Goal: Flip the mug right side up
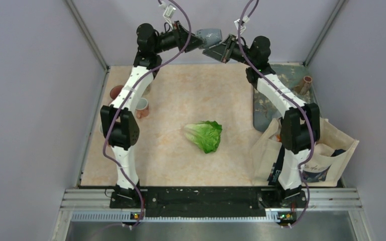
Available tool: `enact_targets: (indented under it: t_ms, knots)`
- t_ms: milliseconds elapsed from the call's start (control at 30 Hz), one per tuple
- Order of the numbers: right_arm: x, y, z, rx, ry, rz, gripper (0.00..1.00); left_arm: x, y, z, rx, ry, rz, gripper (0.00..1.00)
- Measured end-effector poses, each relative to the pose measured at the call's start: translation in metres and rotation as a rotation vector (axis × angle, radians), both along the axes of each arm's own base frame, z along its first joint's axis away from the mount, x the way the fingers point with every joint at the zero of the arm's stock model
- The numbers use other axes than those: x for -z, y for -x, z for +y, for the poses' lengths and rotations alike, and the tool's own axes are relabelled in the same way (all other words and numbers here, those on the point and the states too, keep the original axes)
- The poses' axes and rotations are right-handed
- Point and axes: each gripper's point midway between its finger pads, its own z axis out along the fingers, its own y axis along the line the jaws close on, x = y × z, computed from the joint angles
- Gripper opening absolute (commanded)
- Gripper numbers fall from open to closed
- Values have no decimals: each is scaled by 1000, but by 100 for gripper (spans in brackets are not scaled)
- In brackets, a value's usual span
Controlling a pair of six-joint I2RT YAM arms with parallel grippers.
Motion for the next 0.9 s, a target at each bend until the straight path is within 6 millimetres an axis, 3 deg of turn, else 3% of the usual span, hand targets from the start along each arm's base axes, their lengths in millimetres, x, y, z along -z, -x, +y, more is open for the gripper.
enact_targets:
  t_ms: [67,133,267,367,400,533,667,767,900]
  knots:
    - [-4,3,5,-30,-15,-12,0,2,-3,1,-8,1,9,0]
    - [-5,2,7,-42,-23,-20,0,2,1,1,15,4,40,0]
    - [3,3,8,-67,-17,12,49,5,3,2,31,-9,47,0]
    - [19,-2,11,-39,28,55,90,16,-9,2,-33,-35,71,0]
    - [28,-5,12,-20,55,70,98,23,-16,2,-72,-56,85,0]
    - [65,-21,4,86,171,132,99,61,-47,20,-265,-197,142,0]
    - [108,-31,-14,189,315,206,99,108,-67,57,-438,-413,167,0]
    - [126,-31,-25,234,396,231,99,149,-69,91,-527,-625,169,0]
    - [140,-30,-42,297,497,242,99,202,-55,136,-563,-937,181,0]
